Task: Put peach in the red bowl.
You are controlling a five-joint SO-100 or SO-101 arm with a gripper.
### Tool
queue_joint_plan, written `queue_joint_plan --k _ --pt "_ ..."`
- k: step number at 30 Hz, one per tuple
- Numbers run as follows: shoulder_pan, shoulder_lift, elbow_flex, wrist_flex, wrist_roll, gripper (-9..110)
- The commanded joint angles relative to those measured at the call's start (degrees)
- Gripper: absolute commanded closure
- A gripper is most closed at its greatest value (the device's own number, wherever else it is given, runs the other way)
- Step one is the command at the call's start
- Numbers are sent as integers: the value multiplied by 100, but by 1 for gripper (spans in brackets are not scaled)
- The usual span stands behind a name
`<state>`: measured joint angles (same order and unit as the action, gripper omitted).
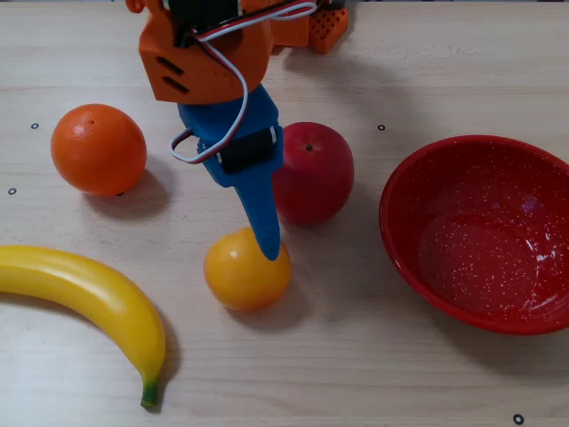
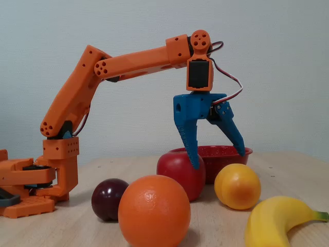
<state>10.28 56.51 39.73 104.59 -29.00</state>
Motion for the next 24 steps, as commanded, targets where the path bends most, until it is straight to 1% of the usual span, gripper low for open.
queue_joint_plan --k 1,6,17,24 --pt "-141 264 -492 -35 -132 59" --pt "-141 132 -598 -70 -167 58" --pt "-35 -193 -677 -343 -281 51" --pt "0 -343 -677 -712 -290 50"
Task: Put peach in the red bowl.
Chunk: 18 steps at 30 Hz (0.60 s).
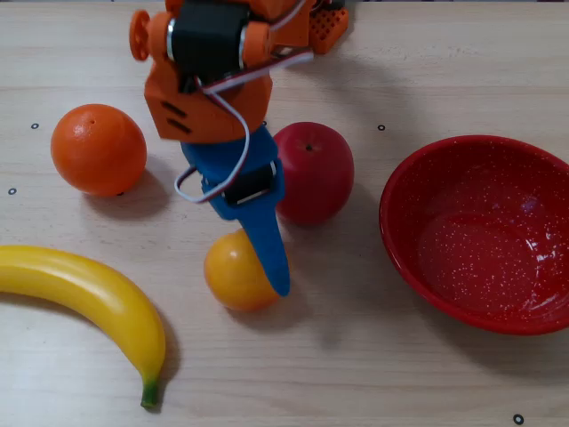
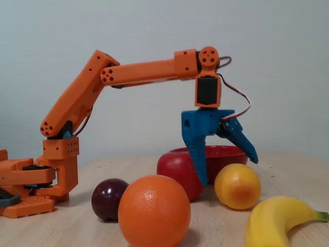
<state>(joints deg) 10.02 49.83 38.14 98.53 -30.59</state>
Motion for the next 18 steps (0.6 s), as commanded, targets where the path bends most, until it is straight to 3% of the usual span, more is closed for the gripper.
queue_joint_plan --k 1,18 --pt "26 308 -519 -132 -132 50" --pt "62 79 -316 -598 -114 50"
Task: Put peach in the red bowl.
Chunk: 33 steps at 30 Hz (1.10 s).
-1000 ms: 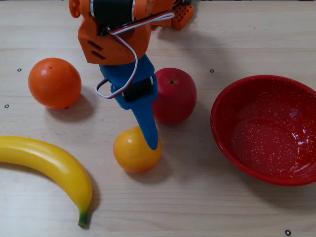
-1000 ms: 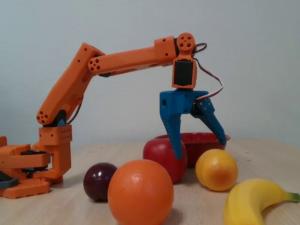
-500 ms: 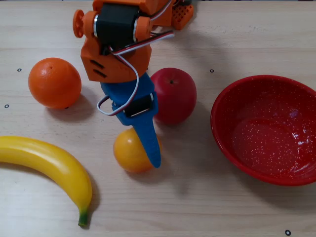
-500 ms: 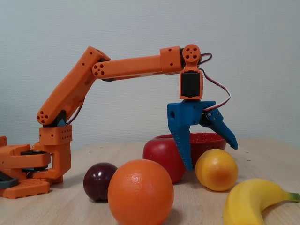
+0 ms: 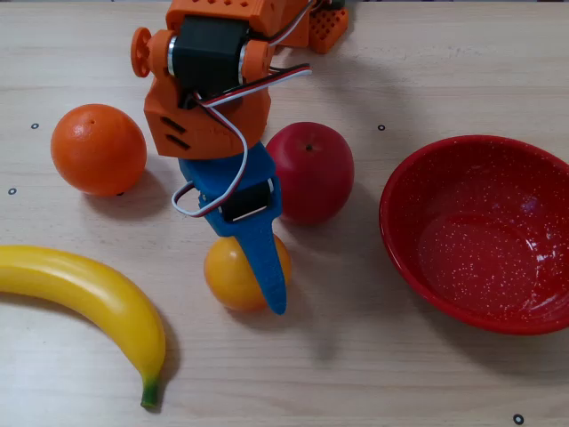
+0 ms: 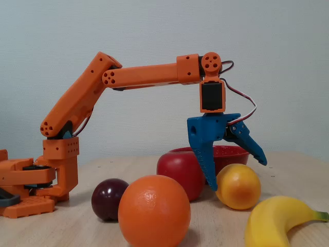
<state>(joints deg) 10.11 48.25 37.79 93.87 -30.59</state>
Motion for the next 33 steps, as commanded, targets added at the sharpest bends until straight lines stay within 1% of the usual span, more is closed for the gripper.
queue_joint_plan --k 1,33 --pt "53 229 -255 -158 -132 50" --pt "79 -53 -97 -483 -255 51"
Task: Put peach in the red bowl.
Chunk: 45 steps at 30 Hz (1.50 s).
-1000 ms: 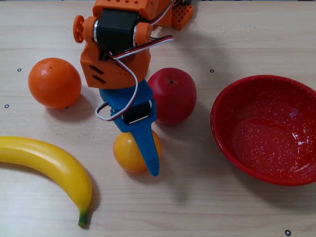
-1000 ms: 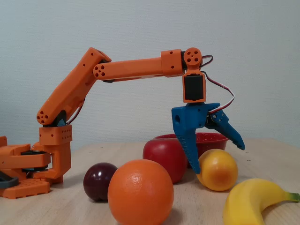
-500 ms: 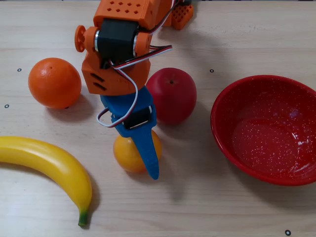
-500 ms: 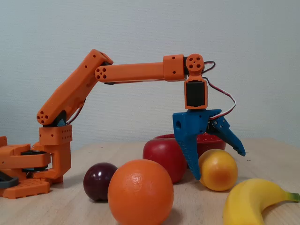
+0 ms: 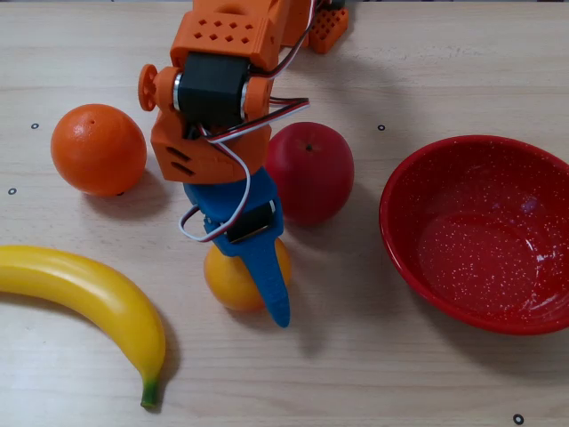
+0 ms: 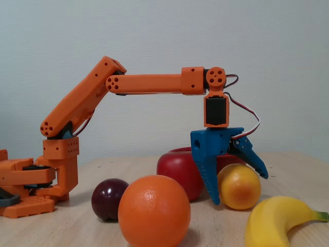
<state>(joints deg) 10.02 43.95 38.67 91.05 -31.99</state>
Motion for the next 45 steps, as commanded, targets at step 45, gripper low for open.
queue_joint_plan --k 45 --pt "105 255 -26 -475 -554 84"
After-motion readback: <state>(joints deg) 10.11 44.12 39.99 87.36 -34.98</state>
